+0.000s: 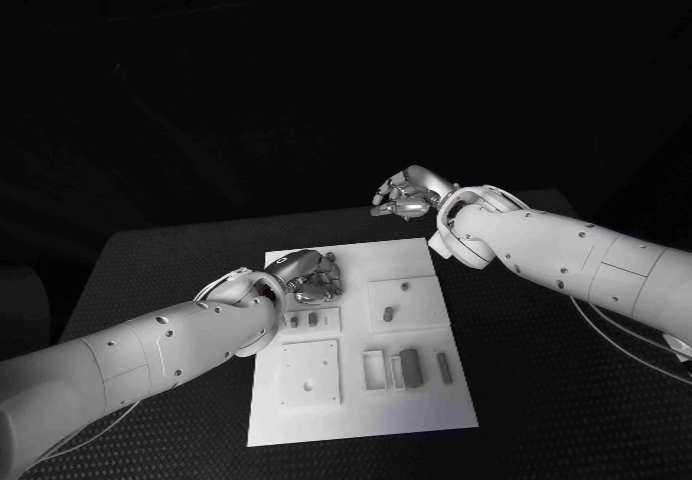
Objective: Assemble the parts on the task board
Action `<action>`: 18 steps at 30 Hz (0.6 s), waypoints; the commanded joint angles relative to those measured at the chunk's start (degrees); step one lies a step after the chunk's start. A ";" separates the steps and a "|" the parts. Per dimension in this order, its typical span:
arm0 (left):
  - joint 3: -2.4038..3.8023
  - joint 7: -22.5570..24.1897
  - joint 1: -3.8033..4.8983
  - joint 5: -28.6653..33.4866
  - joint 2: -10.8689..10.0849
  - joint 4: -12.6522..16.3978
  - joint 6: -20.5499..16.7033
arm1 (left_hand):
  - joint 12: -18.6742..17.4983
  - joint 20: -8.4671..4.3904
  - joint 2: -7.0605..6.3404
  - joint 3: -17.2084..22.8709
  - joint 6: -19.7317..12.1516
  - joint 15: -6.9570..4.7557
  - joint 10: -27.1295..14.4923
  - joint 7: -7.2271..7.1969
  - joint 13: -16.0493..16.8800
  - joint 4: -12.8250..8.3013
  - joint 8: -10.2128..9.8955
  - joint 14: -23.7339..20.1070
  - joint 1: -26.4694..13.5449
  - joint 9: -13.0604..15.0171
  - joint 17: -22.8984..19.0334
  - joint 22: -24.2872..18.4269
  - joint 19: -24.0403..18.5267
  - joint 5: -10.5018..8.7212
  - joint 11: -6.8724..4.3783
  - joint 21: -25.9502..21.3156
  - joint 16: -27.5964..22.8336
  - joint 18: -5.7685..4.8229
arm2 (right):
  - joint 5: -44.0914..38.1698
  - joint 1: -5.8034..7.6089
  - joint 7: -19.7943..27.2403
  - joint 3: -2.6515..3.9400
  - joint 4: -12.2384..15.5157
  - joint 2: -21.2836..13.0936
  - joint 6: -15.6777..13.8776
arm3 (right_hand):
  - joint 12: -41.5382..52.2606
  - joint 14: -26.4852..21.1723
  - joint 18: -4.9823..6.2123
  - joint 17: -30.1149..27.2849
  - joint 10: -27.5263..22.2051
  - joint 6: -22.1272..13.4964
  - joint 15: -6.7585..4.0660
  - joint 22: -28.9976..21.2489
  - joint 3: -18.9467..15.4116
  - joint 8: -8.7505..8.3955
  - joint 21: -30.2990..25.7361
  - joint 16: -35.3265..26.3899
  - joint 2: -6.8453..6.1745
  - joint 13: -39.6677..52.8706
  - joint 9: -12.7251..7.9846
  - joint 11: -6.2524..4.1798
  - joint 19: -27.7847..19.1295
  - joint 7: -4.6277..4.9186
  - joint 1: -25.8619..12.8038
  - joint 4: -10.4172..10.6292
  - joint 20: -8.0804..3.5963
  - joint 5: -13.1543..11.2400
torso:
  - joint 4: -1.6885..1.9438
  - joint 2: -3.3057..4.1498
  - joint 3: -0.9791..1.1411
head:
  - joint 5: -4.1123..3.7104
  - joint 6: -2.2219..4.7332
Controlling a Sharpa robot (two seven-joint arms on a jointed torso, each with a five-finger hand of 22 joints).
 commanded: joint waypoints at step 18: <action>4.13 2.20 0.21 8.94 -3.50 2.74 1.29 | -0.42 -0.01 -0.05 -0.48 -0.27 0.07 0.09 0.25 -0.39 -0.16 -0.46 -0.26 -1.02 -0.10 -0.16 0.98 -0.40 0.17 0.33 -0.24 -0.04 1.30 | -0.03 -0.13 0.06 0.02 -0.05 -0.20 2.82 | 0.19 -0.32 0.80 -0.09 -0.44 -0.08 -0.28 0.88 0.02 -0.11 -0.36 -0.07 0.47 -0.10 0.08 -0.01 -0.36 0.51 -0.02 -0.16 0.09 0.37 | 0.09 -0.07 -0.02 | 0.26 0.35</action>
